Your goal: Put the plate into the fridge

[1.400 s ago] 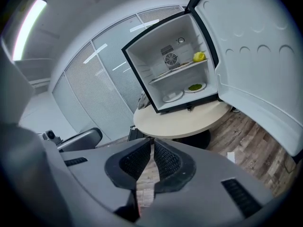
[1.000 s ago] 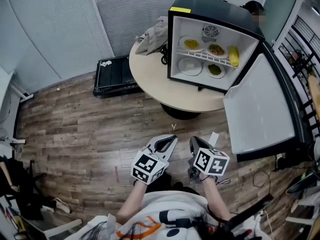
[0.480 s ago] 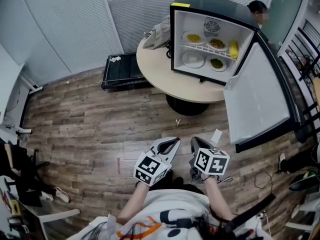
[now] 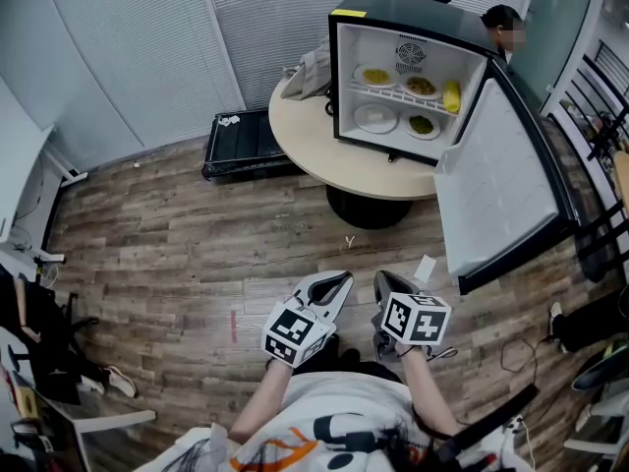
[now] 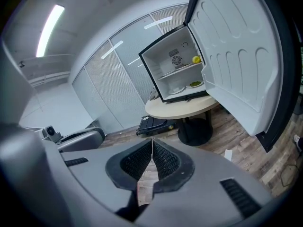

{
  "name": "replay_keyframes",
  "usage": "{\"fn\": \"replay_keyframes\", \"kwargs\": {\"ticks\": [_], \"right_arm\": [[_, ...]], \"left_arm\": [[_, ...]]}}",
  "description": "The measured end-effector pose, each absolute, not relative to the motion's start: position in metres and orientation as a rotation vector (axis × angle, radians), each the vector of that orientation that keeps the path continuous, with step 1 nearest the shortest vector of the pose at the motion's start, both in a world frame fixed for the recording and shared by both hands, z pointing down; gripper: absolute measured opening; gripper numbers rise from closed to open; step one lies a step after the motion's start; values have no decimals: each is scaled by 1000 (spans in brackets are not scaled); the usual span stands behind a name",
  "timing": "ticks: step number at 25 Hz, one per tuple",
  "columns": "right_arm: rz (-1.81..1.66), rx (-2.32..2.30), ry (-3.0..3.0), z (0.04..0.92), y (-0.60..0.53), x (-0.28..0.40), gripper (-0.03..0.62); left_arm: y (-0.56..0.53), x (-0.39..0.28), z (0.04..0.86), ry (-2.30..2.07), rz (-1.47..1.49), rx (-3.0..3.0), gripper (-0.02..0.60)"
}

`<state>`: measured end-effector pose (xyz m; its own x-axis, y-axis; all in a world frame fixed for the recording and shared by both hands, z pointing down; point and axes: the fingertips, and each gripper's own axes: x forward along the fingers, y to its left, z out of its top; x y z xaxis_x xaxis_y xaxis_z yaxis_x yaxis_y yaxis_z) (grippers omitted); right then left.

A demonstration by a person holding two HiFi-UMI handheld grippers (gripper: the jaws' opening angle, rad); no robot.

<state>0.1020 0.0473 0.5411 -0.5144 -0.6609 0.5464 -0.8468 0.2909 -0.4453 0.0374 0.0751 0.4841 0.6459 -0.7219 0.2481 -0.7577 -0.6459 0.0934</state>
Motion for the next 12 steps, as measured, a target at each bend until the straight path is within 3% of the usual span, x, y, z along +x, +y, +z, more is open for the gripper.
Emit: {"fn": "replay_keyframes", "kwargs": {"ticks": [12], "right_arm": [[1026, 1373, -2337, 537, 52, 109, 21]], "left_arm": [[88, 44, 484, -1237, 298, 2679, 11]]}}
